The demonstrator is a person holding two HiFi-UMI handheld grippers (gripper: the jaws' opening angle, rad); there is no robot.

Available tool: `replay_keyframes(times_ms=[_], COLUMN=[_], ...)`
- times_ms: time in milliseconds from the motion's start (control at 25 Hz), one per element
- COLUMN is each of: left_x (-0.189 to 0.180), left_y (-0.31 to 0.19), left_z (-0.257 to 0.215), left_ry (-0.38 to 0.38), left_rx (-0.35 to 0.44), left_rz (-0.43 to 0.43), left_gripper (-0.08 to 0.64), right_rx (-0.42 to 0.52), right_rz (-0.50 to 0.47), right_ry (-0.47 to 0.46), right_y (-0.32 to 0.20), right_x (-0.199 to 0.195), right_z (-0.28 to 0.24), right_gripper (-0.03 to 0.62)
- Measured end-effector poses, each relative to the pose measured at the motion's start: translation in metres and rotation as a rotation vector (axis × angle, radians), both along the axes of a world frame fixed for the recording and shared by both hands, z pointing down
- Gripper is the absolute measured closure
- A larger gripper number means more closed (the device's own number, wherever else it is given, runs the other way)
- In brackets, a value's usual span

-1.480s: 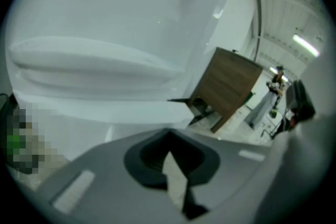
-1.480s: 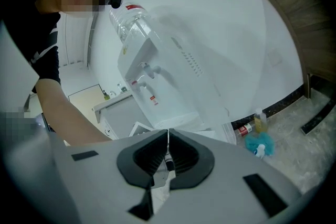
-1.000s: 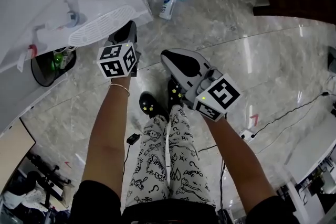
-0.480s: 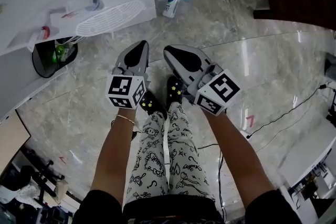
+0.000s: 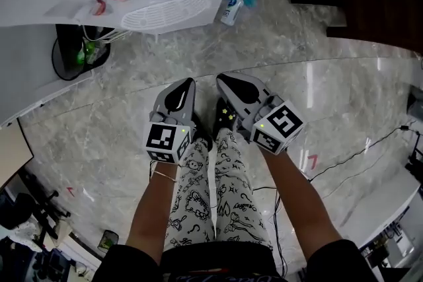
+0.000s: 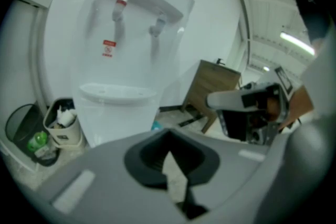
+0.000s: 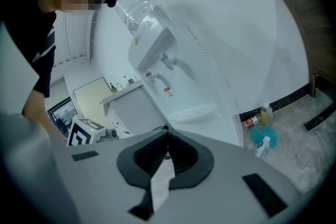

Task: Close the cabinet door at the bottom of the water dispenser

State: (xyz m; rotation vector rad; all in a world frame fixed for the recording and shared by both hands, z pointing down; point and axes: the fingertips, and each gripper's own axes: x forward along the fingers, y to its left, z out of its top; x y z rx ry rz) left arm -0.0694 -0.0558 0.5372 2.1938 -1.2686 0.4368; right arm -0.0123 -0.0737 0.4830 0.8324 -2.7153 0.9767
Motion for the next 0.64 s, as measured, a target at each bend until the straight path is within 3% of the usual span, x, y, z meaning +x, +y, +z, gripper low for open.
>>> replay_keyframes(times_ms=[160, 400, 640], left_x=[-0.025, -0.02, -0.025], left_y=[-0.004, 0.0, 0.01], left_z=[-0.015, -0.037, -0.049], left_ry=[-0.005, 0.009, 0.034], left_rx=[0.04, 0.081, 0.084], left_rz=[-0.06, -0.018, -0.036], left_gripper=[0.563, 0.563, 0.563], right_rx=[0.004, 0.022, 0.022], right_rz=[-0.023, -0.022, -0.026], right_ry=[-0.005, -0.013, -0.015], right_y=[0.01, 0.017, 0.026], right_x=[-0.015, -0.026, -0.035], right_z=[-0.006, -0.022, -0.032], right_gripper=[0.577, 0.577, 0.577])
